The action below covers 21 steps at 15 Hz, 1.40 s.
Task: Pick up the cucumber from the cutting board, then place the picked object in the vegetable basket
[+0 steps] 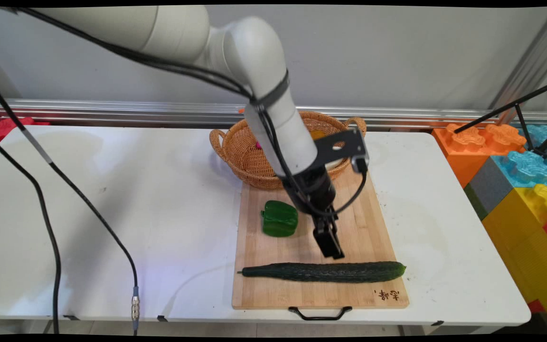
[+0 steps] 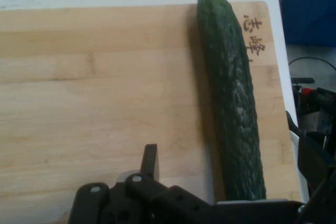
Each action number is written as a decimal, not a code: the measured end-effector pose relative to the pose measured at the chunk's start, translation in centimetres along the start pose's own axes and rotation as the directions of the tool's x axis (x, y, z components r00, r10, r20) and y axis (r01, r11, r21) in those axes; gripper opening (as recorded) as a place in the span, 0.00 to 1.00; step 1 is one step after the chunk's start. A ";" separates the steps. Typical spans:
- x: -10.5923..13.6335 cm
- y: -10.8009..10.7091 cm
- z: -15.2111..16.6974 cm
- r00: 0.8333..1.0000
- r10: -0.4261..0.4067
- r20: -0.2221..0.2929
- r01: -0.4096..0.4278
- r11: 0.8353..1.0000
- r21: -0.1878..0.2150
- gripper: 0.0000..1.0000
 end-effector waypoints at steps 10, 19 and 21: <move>-2.5 1.3 5.1 0.999 0.020 0.028 -0.020 1.000 0.001 1.00; -3.3 2.4 6.0 0.999 0.039 0.015 -0.039 0.999 -0.006 0.00; -3.3 2.4 5.5 0.999 0.035 0.005 -0.035 0.999 0.003 0.00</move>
